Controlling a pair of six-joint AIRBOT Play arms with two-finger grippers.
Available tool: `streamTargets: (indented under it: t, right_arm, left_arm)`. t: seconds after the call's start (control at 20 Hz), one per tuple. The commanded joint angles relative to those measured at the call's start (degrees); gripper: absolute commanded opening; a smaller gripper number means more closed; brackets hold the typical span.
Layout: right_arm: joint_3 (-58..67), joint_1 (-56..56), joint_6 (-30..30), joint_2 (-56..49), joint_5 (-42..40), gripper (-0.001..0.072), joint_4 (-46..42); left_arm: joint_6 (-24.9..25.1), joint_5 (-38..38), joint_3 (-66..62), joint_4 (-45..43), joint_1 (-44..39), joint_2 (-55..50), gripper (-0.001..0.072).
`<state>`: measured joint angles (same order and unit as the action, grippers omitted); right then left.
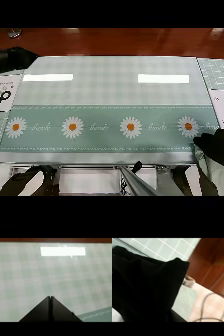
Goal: Fold the shirts.
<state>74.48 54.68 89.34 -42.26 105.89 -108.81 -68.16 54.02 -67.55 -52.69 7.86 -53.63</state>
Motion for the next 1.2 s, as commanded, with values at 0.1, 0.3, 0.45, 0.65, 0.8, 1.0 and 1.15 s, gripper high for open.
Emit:
streamTargets:
  t: [0.1, 0.3, 0.45, 0.65, 0.8, 1.0, 1.15]
  right_arm:
    - [-13.2, 0.4, -4.0, 4.3, 0.5, 0.0020, -19.0]
    - [-21.9, 0.4, -4.5, 6.7, 0.5, 0.0021, -27.5]
    - [-26.5, 3.0, -5.1, 9.8, 0.5, 0.0021, -29.9]
    - [-29.6, 11.7, -5.2, 12.9, -2.5, 0.0023, -29.6]
    - [-29.6, 14.2, -5.0, 12.9, -5.5, 0.0385, -29.0]
    - [-29.6, 14.1, -2.8, 12.8, -11.0, 0.0498, -27.9]
    - [-28.8, 14.1, -2.5, 12.4, -21.5, 0.0496, -12.7]
  left_arm:
    - [7.5, -13.6, 0.0, -0.3, 0.1, -0.2, 0.0023]
    - [9.0, -18.4, 0.0, -1.4, 1.1, -1.5, 0.0023]
    - [9.0, -18.3, 0.0, -4.0, 1.9, -2.6, 0.0023]
    - [9.0, -18.2, 0.0, -8.3, 1.9, -3.6, 0.0022]
    - [9.0, -18.0, 0.0, -10.4, 1.9, -3.6, 0.0023]
    - [8.9, -17.3, 0.0, -10.4, 1.9, -3.6, 0.0023]
    - [8.9, -14.4, 0.0, -10.4, 1.8, -3.5, 0.0023]
